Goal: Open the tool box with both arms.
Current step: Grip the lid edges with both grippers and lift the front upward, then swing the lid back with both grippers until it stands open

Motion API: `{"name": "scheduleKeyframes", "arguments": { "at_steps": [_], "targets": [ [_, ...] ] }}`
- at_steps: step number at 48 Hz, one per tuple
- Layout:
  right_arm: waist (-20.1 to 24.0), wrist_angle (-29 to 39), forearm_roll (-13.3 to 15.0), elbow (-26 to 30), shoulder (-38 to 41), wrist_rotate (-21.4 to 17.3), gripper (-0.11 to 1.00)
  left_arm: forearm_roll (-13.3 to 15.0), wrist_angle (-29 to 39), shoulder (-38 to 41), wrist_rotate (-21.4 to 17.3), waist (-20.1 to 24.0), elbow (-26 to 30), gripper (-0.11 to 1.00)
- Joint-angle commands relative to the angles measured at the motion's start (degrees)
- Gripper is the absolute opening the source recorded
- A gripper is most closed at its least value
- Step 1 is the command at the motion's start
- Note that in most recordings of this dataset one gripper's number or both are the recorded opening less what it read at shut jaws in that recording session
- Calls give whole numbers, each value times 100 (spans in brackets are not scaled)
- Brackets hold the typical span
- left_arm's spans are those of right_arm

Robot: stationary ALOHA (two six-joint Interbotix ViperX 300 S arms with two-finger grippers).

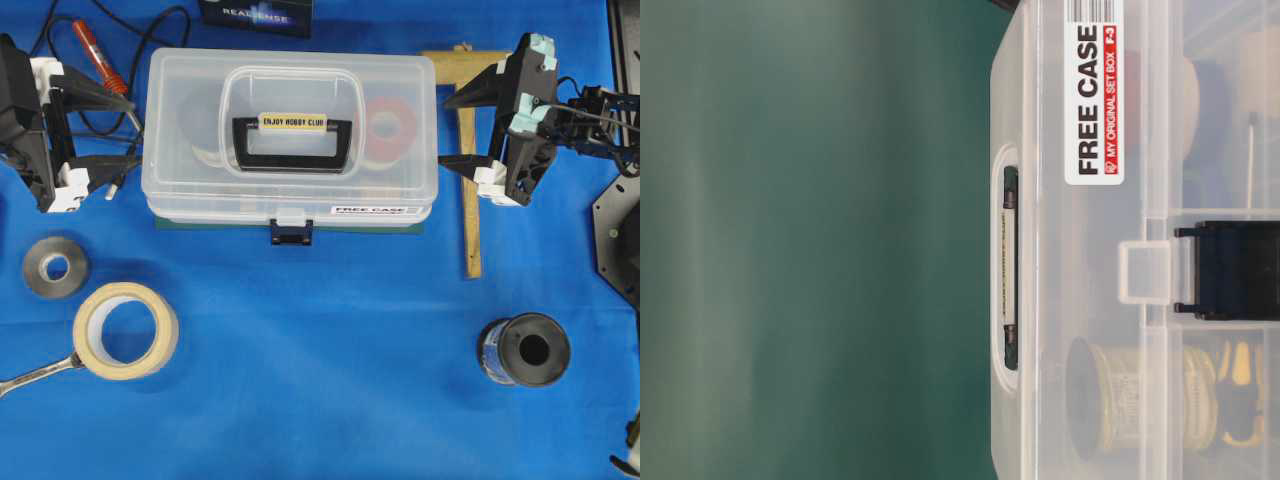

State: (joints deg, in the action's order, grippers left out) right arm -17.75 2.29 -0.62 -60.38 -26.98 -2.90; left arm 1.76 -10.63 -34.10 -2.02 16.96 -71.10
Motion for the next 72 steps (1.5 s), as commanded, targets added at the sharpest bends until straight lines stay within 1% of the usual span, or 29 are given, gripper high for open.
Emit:
{"name": "scheduleKeyframes", "arguments": {
  "at_steps": [1, 12, 20, 27, 33, 42, 55, 72],
  "targets": [
    [26, -167, -18, 281, -79, -18, 87, 18, -167, -18, 9, -18, 211, 93],
    [26, -167, -18, 281, -325, -18, 87, 9, -281, -35, 0, -18, 264, 93],
    [26, -176, -9, 290, -527, 9, 87, 18, -281, -237, 0, 9, 281, 93],
    [-18, -176, 26, 281, -721, 9, 87, 18, -308, -475, -18, 158, 281, 93],
    [-114, -220, 53, 272, -844, 0, 87, 9, -404, -527, -105, 308, 281, 93],
    [-193, -378, 62, 272, -870, 9, 87, 9, -545, -492, -237, 369, 290, 93],
    [-290, -527, 62, 290, -870, 9, 87, 9, -773, -545, -255, 466, 299, 93],
    [-659, -853, 53, 299, -870, 9, 87, 18, -1169, -448, -264, 756, 343, 93]
  ]
}}
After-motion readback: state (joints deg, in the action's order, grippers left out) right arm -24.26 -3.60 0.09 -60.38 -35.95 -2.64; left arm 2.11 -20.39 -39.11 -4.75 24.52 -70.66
